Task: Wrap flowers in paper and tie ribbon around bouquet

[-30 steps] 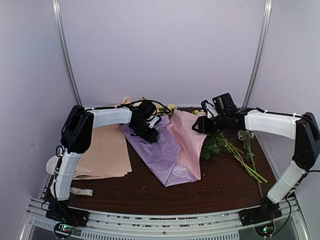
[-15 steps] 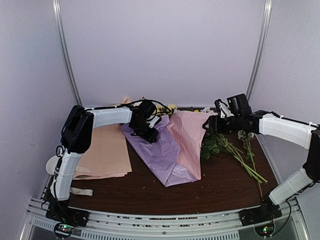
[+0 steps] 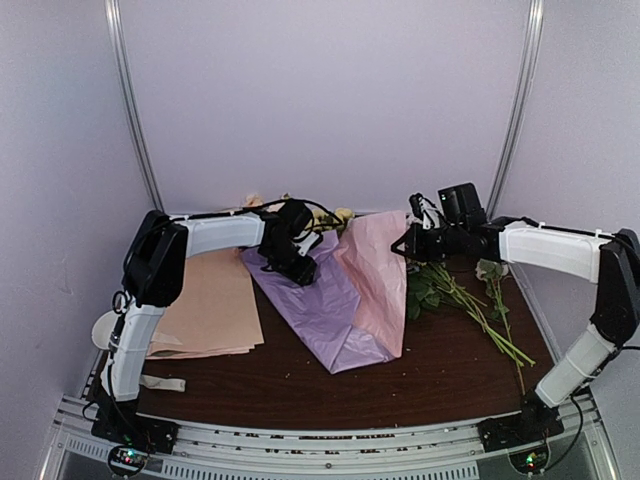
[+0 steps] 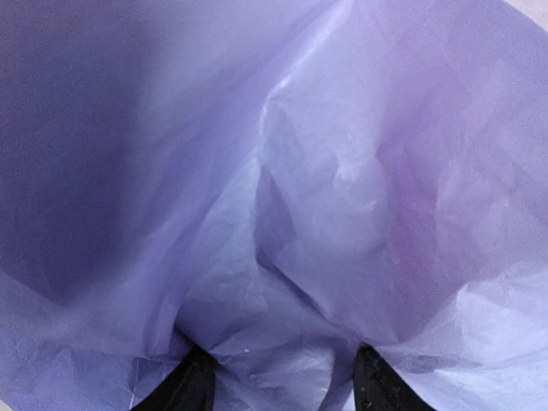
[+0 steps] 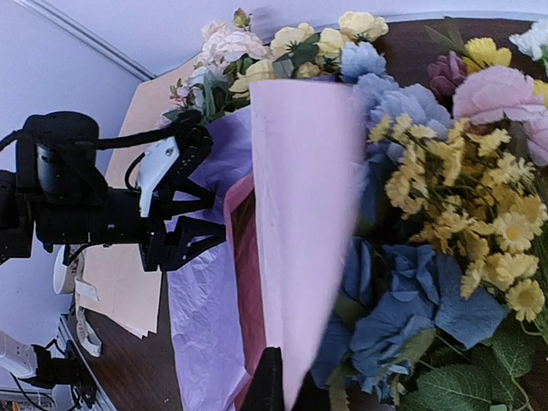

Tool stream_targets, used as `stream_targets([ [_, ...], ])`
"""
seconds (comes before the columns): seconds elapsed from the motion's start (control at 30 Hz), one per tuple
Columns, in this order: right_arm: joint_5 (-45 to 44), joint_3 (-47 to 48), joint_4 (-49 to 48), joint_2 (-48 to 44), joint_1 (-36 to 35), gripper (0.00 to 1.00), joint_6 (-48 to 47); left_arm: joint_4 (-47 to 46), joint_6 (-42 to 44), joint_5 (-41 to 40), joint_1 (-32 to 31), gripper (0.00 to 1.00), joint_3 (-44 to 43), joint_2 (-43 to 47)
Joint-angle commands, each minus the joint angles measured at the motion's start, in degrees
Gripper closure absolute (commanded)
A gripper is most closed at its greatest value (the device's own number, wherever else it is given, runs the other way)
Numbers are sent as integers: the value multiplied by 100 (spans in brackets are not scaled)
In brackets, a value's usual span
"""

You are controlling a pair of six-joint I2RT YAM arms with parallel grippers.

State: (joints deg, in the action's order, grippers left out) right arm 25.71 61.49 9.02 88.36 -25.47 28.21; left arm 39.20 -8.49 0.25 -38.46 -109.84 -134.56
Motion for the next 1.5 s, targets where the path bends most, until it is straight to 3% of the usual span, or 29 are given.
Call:
stream_targets([
  [0.0, 64, 921, -13, 227, -638, 100, -330, 74, 67, 29, -21, 41, -133, -230],
  [0.3, 593, 1872, -401, 1496, -1767, 100, -287, 59, 6, 197, 27, 41, -188, -282],
  [0.77, 256, 2256, -209, 3038, -2185, 100, -814, -937, -380, 1355, 665, 37, 254, 561],
  [1.1, -54, 2504, -23, 3705, -2201, 100, -817, -590, -384, 1659, 806, 33, 202, 1583],
  [1.2, -149, 2510, -9, 3703, -2199, 100, -826, -609, -729, 1543, 811, 34, 959, 2191],
  [1.33, -188, 2508, -14, 3642, -2208, 100, -861, -1416, -1450, 1651, 801, 34, 2618, 2790],
  [1.47, -172, 2516, -15, 3606, -2234, 100, -885, -2179, -1877, 1714, 698, 33, 3282, 2796],
])
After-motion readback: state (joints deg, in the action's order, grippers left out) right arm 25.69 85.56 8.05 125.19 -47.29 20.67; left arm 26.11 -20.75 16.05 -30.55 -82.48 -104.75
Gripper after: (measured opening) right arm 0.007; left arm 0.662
